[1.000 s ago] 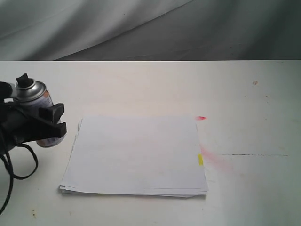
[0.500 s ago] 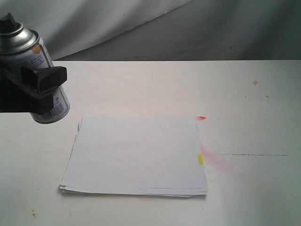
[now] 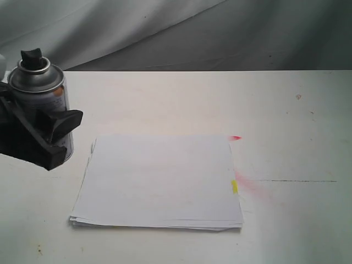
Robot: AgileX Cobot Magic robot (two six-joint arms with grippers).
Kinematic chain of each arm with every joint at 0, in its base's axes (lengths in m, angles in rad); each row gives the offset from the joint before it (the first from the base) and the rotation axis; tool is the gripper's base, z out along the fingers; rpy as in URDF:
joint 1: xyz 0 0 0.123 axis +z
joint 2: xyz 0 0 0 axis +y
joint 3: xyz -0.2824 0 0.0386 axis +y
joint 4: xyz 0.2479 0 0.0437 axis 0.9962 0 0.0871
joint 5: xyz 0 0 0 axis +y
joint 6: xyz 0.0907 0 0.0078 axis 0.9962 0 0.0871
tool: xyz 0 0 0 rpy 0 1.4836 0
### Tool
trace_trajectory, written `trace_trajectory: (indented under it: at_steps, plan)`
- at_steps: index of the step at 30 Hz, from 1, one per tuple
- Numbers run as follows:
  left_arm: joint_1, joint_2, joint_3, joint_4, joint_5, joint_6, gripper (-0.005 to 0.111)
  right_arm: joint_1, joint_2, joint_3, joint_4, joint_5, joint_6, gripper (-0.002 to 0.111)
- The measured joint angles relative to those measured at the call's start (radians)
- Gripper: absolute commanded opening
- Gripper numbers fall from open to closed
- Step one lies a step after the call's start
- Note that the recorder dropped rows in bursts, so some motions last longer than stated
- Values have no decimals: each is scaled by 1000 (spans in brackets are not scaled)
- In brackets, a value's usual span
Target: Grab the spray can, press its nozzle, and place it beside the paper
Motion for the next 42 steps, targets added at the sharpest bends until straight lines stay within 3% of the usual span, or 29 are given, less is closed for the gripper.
trace_trajectory:
  at_steps: [6, 10, 15, 18, 27, 42]
  plan:
    - [-107, 41, -18, 576, 69, -544, 0, 0, 0, 0, 0, 0, 0, 0]
    - [-203, 123, -50, 922, 313, -875, 0, 0, 0, 0, 0, 0, 0, 0]
    - [-439, 355, -98, 1257, 649, -1099, 0, 0, 0, 0, 0, 0, 0, 0]
    - [-496, 483, -105, 1327, 766, -1125, 0, 0, 0, 0, 0, 0, 0, 0]
    - [-505, 795, -109, 1392, 885, -1252, 0, 0, 0, 0, 0, 0, 0, 0]
    - [-505, 820, -109, 1440, 897, -1322, 0, 0, 0, 0, 0, 0, 0, 0]
